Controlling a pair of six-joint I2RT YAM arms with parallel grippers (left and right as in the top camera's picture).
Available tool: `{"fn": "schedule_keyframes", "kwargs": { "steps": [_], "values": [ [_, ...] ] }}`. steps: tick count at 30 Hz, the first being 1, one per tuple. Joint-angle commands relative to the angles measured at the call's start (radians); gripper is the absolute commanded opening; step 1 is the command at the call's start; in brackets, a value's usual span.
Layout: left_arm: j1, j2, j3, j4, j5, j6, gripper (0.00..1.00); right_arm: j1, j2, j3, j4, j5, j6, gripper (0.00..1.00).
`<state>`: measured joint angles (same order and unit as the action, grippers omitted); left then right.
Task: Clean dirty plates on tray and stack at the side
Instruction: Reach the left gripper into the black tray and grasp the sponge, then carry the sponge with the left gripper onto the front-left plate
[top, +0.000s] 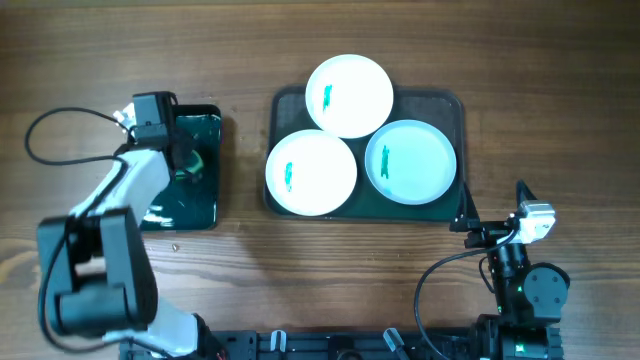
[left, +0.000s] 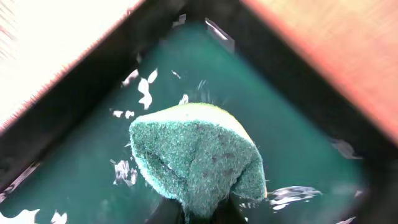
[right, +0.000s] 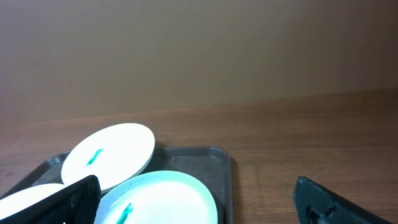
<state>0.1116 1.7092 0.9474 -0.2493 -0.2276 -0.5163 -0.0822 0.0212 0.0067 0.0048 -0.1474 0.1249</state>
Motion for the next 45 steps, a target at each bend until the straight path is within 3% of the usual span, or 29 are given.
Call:
{"fn": "schedule_keyframes", "kwargs": {
  "steps": [1, 5, 14, 19, 23, 26, 28, 34, 38, 45],
  "values": [
    [0.003, -0.24, 0.009, -0.067, 0.01, 0.014, 0.04, -0.006, -0.007, -0.002, 0.003, 0.014, -0.019, 1.0],
    [0.003, -0.343, 0.008, -0.175, 0.069, 0.01, 0.04, -0.006, -0.007, -0.002, 0.003, 0.014, -0.019, 0.99],
    [0.003, -0.138, -0.081, -0.092, 0.012, 0.019, 0.04, -0.006, -0.007, -0.002, 0.003, 0.014, -0.019, 1.0],
    [0.002, -0.304, 0.014, -0.247, 0.059, 0.068, 0.04, -0.006, -0.007, -0.002, 0.003, 0.014, -0.019, 1.0],
    [0.001, -0.463, 0.021, -0.264, 0.307, 0.068, 0.04, -0.006, -0.007, -0.002, 0.003, 0.014, -0.019, 1.0],
    [-0.054, -0.455, 0.016, -0.264, 0.567, 0.068, 0.04, -0.006, -0.007, -0.002, 0.003, 0.014, -0.019, 1.0],
    [-0.129, -0.41, 0.006, -0.252, 0.633, 0.066, 0.04, -0.006, -0.007, -0.002, 0.003, 0.014, -0.019, 1.0],
    [-0.406, -0.176, 0.001, -0.074, 0.613, 0.06, 0.04, -0.006, -0.007, -0.002, 0.003, 0.014, -0.019, 1.0],
    [-0.534, -0.031, 0.001, 0.057, 0.438, -0.019, 0.04, -0.006, -0.007, -0.002, 0.003, 0.014, -0.019, 1.0],
    [-0.678, 0.075, 0.001, 0.169, 0.266, -0.068, 0.04, -0.006, -0.007, -0.002, 0.003, 0.014, -0.019, 1.0]
  ]
}}
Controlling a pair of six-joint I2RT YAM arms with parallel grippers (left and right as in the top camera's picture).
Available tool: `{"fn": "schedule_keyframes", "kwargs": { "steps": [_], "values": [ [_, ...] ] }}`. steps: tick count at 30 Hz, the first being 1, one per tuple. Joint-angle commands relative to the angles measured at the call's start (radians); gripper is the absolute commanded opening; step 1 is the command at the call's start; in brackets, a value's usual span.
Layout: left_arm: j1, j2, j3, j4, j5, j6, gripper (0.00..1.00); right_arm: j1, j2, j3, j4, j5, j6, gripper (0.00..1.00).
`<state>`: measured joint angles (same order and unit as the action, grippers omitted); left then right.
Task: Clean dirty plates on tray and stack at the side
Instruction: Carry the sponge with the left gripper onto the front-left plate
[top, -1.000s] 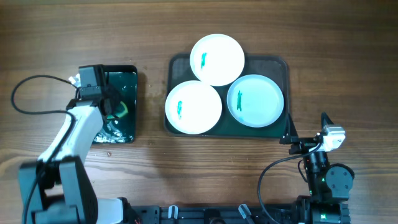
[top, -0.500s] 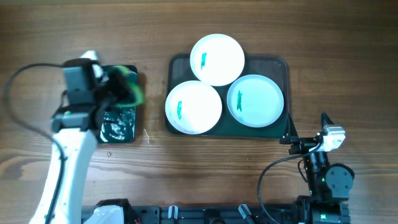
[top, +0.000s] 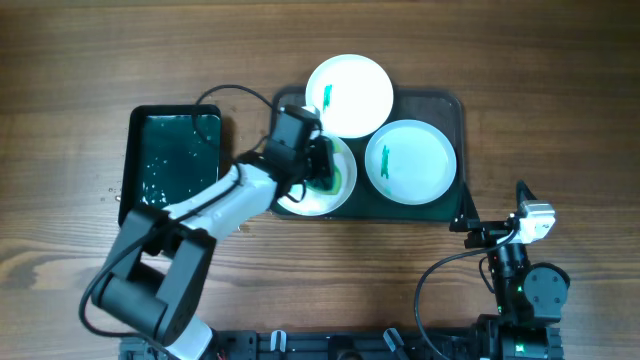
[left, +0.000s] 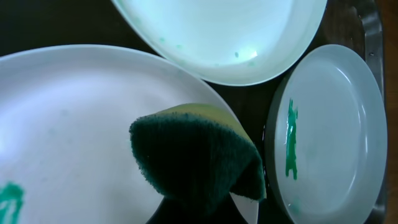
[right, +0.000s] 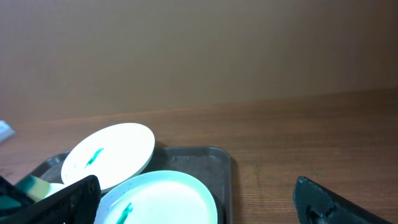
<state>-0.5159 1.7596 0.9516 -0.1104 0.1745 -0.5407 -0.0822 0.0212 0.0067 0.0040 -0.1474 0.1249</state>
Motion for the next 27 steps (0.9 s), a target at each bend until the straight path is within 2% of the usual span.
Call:
{"fn": "schedule_keyframes", "kwargs": {
  "steps": [1, 3, 5, 6, 8, 9, 10, 15, 16, 18, 19, 21, 22, 25, 27],
  "values": [
    [-0.061, 0.031, -0.003, 0.029, -0.187, -0.066, 0.04, -0.006, -0.007, -0.002, 0.004, 0.014, -0.019, 1.0],
    [-0.077, 0.044, -0.003, 0.03, -0.263, -0.107, 0.05, -0.006, -0.007, -0.002, 0.004, 0.014, -0.019, 1.0],
    [-0.082, 0.054, -0.003, 0.032, -0.266, -0.122, 0.35, -0.006, -0.007, -0.002, 0.004, 0.014, -0.019, 1.0],
    [-0.082, 0.055, -0.003, 0.024, -0.266, -0.122, 0.38, -0.006, -0.007, -0.002, 0.004, 0.015, -0.019, 1.0],
    [-0.08, 0.052, -0.003, 0.027, -0.27, -0.121, 0.62, -0.006, -0.007, -0.002, 0.004, 0.014, -0.019, 1.0],
    [-0.077, 0.046, -0.003, 0.029, -0.272, -0.118, 0.79, -0.006, -0.007, -0.002, 0.004, 0.014, -0.019, 1.0],
    [-0.07, 0.032, -0.001, 0.029, -0.278, -0.118, 0.85, -0.006, -0.007, -0.002, 0.004, 0.014, -0.019, 1.0],
    [0.003, -0.154, -0.001, 0.011, -0.277, -0.118, 0.9, -0.006, -0.007, -0.002, 0.017, 0.014, -0.019, 1.0],
    [0.019, -0.189, -0.001, 0.002, -0.277, -0.118, 0.94, -0.006, -0.007, -0.002, 0.051, -0.007, 0.024, 1.0],
    [0.044, -0.23, -0.001, -0.007, -0.277, -0.118, 0.96, -0.006, -0.007, -0.002, 0.097, -0.15, 0.234, 1.0],
    [0.055, -0.241, -0.001, -0.01, -0.277, -0.118, 1.0, -0.006, -0.007, -0.002, 0.145, -0.16, 0.313, 1.0],
    [0.076, -0.246, -0.001, -0.011, -0.277, -0.119, 1.0, -0.006, -0.007, -0.002, 0.297, -0.16, 0.477, 1.0],
    [0.082, -0.246, -0.002, -0.014, -0.277, -0.119, 1.0, -0.006, -0.007, -0.002, 0.386, -0.159, 0.504, 1.0],
    [0.096, -0.245, -0.002, -0.034, -0.278, -0.118, 1.0, -0.006, 0.015, 0.013, 0.726, -0.116, 0.493, 1.0],
    [0.103, -0.245, -0.002, -0.04, -0.278, -0.118, 1.0, -0.006, 0.057, 0.088, 0.766, -0.124, 0.418, 1.0]
  ]
}}
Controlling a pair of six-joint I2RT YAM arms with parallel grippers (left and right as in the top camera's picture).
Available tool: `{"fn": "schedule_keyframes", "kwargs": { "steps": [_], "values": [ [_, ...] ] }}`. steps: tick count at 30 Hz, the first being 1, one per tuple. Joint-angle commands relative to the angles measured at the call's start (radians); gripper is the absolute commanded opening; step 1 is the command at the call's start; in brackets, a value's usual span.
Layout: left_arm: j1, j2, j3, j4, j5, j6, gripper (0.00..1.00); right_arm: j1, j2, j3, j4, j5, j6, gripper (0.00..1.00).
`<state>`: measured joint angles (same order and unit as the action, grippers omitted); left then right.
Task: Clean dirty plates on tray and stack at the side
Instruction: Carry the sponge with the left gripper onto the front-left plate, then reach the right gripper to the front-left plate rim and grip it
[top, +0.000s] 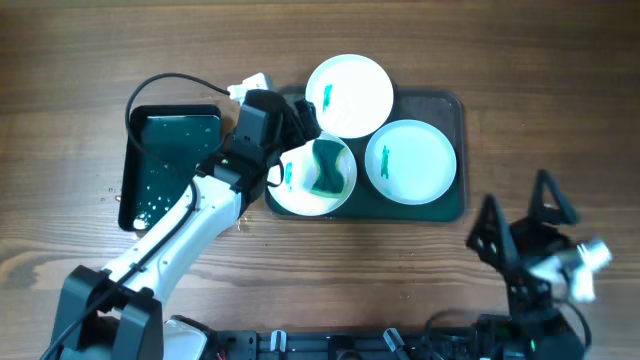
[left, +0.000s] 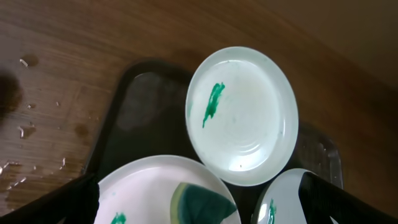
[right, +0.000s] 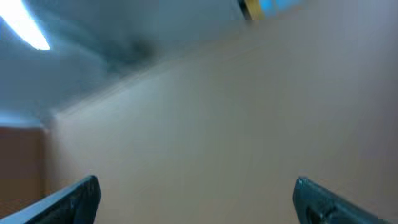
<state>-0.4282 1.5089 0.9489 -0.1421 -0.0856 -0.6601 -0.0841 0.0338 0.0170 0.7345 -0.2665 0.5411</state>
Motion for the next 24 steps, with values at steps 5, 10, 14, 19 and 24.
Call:
{"fn": "schedule_keyframes", "kwargs": {
  "steps": [5, 10, 14, 19, 24],
  "values": [
    [0.021, 0.006, 0.001, -0.009, -0.018, 0.001, 1.0, -0.004, 0.404, 0.578, -0.529, -0.175, -0.257, 1.0],
    [0.027, 0.006, 0.001, -0.016, -0.018, 0.001, 1.0, -0.004, 0.98, 1.154, -1.197, -0.356, -0.407, 1.0],
    [0.027, 0.006, 0.001, -0.039, -0.018, 0.001, 1.0, -0.001, 1.298, 1.306, -1.231, -0.824, -0.178, 1.0],
    [0.027, 0.006, 0.001, -0.042, -0.018, 0.001, 1.0, 0.138, 1.516, 1.306, -1.184, -0.666, -0.206, 0.72],
    [0.027, 0.006, 0.001, -0.043, -0.018, 0.001, 1.0, 0.401, 1.651, 1.305, -1.344, -0.119, -0.329, 0.57]
  ]
}}
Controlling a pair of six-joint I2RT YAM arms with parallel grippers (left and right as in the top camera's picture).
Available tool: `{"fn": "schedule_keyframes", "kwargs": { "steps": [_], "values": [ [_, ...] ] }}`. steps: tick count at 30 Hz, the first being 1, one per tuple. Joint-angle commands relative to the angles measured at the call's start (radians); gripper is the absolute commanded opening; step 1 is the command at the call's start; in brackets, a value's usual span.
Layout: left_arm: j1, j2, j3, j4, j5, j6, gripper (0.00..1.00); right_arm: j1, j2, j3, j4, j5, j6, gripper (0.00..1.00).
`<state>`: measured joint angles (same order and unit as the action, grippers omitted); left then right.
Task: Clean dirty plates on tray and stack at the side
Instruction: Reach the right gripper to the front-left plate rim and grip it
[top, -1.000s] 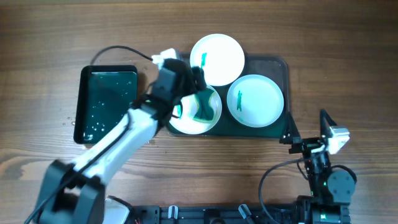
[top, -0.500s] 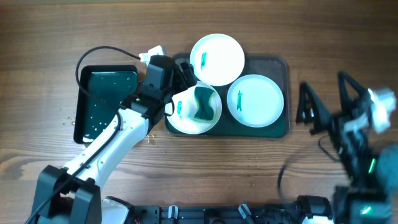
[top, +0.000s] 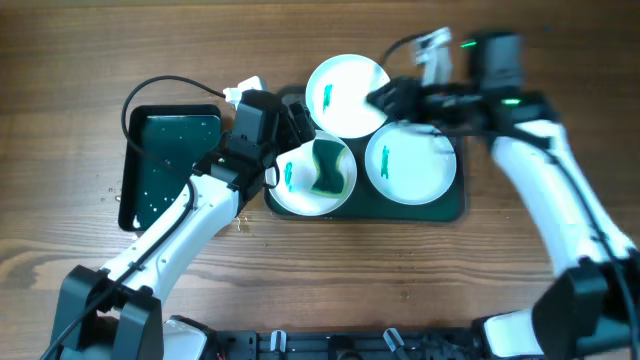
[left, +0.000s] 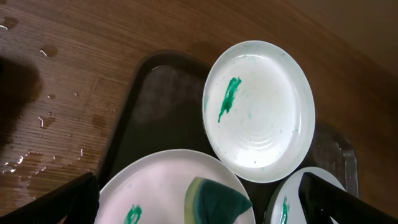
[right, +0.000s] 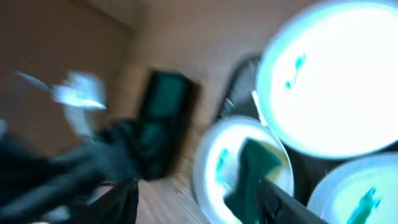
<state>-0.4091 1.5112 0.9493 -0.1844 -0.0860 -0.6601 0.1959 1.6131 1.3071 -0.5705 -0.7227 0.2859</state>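
Three white plates with green smears lie on the dark tray (top: 450, 205): a far plate (top: 348, 95), a left plate (top: 300, 185) and a right plate (top: 410, 162). A green-and-yellow sponge (top: 325, 168) lies loose on the left plate (left: 155, 186). My left gripper (top: 288, 140) hangs open over the tray's left end, and the sponge (left: 217, 202) shows between its fingers but untouched. My right gripper (top: 390, 105) is open over the far side of the tray. Its blurred view shows the sponge (right: 252, 177) and far plate (right: 336, 74).
A dark green basin of water (top: 170, 165) stands left of the tray, with water drops on the wood beside it. The left arm's cable loops over the basin's far corner. Both arms crowd the tray's far edge.
The right arm was raised at the table's near right corner and now reaches over the tray's far side, still open. The left gripper has barely moved. The sponge lies where it was.
My left gripper was shut on the sponge in the basin, then held it on the left plate. By 0.8 s ago it was open and drawn back, the sponge left on that plate. The right arm stayed parked, then was lifted, and now hangs over the tray.
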Motion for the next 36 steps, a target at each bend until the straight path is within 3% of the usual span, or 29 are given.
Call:
{"fn": "schedule_keyframes", "kwargs": {
  "steps": [1, 3, 8, 16, 24, 32, 36],
  "values": [
    [0.008, 0.003, 0.001, 0.0, -0.018, 0.001, 1.0, 0.161, 0.097, 0.015, -0.058, 0.427, -0.069, 0.57],
    [0.008, 0.003, 0.001, -0.001, -0.018, 0.001, 1.0, 0.213, 0.145, 0.015, -0.084, 0.566, -0.012, 0.57],
    [0.008, 0.003, 0.001, -0.012, -0.021, 0.001, 1.0, 0.227, 0.228, 0.015, -0.092, 0.553, -0.016, 0.45],
    [0.035, 0.003, 0.001, -0.058, -0.087, 0.0, 0.98, 0.227, 0.264, 0.012, -0.098, 0.46, -0.093, 0.44],
    [0.153, 0.003, 0.001, -0.124, 0.0, 0.001, 0.98, 0.227, 0.346, 0.007, -0.089, 0.391, -0.105, 0.41],
    [0.17, 0.003, 0.001, -0.161, 0.0, 0.001, 1.0, 0.227, 0.396, 0.007, -0.101, 0.412, -0.102, 0.4],
    [0.17, 0.003, 0.001, -0.171, 0.003, 0.002, 0.89, 0.227, 0.397, 0.007, -0.103, 0.442, -0.106, 0.39]
  ]
}}
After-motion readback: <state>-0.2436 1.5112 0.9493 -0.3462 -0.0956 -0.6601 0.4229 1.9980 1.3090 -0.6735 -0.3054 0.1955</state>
